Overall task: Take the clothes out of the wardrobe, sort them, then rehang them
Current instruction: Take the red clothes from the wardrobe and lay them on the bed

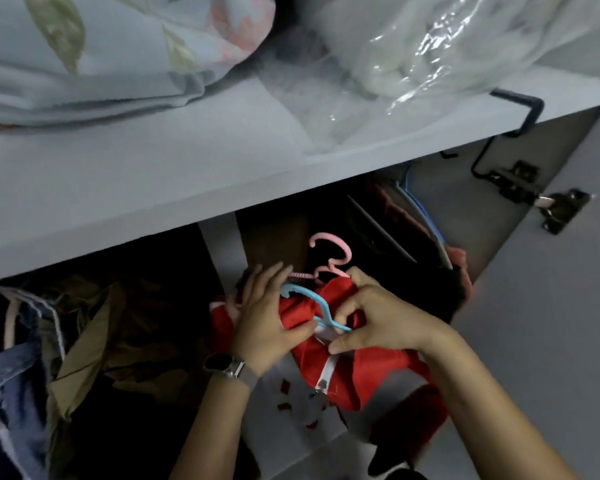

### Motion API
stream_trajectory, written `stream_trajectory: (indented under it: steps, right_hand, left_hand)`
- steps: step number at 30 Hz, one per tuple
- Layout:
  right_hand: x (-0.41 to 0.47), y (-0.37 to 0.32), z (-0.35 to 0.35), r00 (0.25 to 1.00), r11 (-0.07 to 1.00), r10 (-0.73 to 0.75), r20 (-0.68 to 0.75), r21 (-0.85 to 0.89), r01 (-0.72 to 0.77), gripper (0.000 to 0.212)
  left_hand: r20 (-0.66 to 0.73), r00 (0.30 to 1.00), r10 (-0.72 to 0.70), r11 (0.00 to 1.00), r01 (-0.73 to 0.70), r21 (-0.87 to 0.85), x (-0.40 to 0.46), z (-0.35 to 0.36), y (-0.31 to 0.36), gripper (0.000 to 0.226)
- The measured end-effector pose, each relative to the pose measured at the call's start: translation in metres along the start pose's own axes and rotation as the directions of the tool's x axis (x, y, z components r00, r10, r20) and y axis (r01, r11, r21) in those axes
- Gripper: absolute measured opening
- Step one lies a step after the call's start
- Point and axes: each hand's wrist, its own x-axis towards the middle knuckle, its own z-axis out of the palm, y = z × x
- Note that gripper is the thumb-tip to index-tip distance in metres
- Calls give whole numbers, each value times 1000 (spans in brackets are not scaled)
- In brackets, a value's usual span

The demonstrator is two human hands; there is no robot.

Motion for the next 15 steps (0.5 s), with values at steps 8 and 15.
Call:
stream_trajectory:
  steps: [8,15]
  right_hand:
    - [-83,11,-18,972,996,-29,-233,71,47,26]
    - [-165,3,-14,925,998,67,-373,27,-61,30]
  left_hand:
    - [133,945,298,952,-304,26,13,12,35,83]
    - [241,840,487,873,-469,-130,-8,13,89,60]
